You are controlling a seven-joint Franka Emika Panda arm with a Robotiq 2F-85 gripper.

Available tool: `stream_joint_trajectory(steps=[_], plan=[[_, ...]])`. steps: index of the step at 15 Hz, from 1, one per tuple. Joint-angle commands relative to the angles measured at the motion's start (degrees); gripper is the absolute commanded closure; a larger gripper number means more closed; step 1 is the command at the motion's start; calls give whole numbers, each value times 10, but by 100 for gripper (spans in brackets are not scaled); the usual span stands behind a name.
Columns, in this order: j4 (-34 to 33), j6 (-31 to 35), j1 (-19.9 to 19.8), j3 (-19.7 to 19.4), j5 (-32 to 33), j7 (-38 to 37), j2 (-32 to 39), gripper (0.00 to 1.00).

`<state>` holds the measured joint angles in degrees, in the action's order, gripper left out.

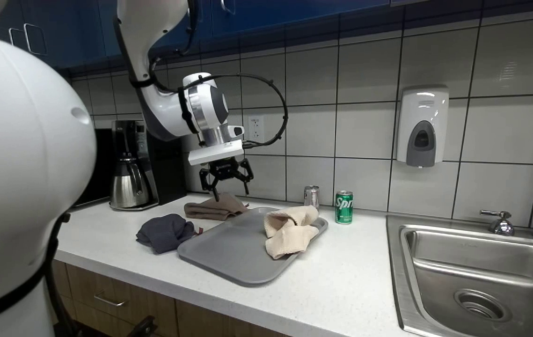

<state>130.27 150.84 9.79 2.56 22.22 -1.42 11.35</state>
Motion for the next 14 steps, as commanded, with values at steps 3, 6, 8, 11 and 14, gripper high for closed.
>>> stream_joint_trajectory(steps=[3,6,8,11,14], plan=[[-16,-42,23,24,0,-7,-1,0],[-18,-49,31,35,-3,0,-2,0],[-19,-53,33,46,-15,15,0,0],[-15,-56,34,59,-32,26,-1,0],[-11,-58,33,76,-62,53,-2,0]])
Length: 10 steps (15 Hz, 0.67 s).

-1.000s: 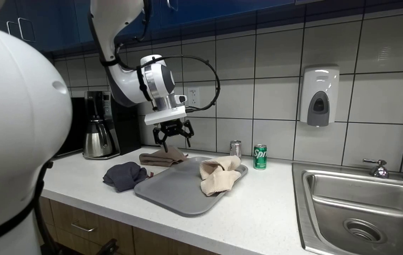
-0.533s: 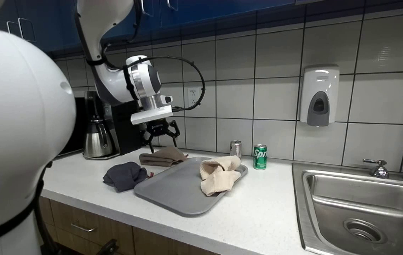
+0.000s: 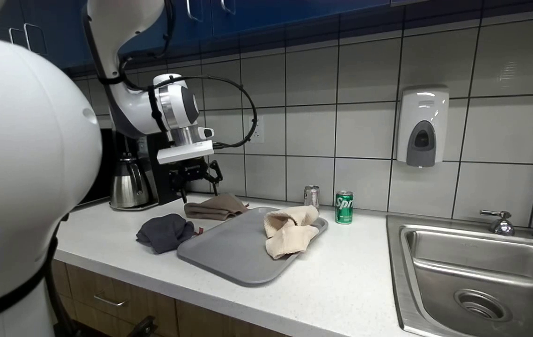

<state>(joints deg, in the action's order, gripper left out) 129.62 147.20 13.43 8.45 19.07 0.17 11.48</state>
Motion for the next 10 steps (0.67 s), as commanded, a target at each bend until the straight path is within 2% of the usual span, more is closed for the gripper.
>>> stream_joint_trajectory(steps=[1,5,10], plan=[[-3,-21,-4,22,-41,48,-3,0],[-3,-35,-5,41,-81,99,1,0],[-1,-60,-3,46,-82,114,9,0]])
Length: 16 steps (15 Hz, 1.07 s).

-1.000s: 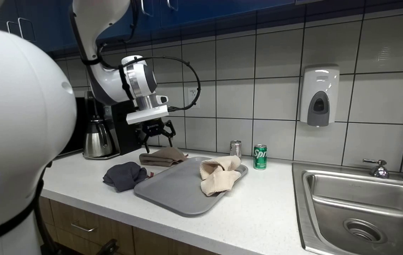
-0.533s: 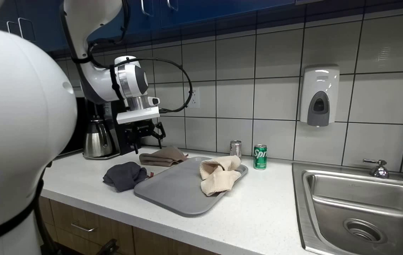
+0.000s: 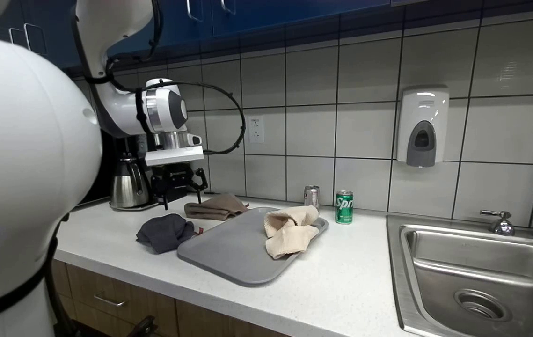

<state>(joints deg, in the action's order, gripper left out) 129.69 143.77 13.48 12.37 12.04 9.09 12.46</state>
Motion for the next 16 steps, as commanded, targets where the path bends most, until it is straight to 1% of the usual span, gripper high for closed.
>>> stream_joint_trajectory(steps=[1,9,16], plan=[[-2,-28,-4,7,-13,27,0,0],[9,-23,-6,27,-40,83,5,0],[5,-24,-3,32,-36,91,31,0]])
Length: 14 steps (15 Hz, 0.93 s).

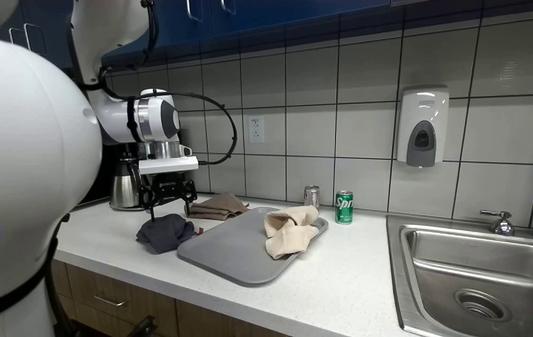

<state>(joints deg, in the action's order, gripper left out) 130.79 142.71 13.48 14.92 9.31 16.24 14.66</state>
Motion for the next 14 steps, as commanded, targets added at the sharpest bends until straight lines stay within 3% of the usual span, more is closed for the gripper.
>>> stream_joint_trajectory(steps=[1,14], plan=[[-8,-14,-3,7,-9,21,16,0],[-29,-20,5,3,17,19,67,0]])
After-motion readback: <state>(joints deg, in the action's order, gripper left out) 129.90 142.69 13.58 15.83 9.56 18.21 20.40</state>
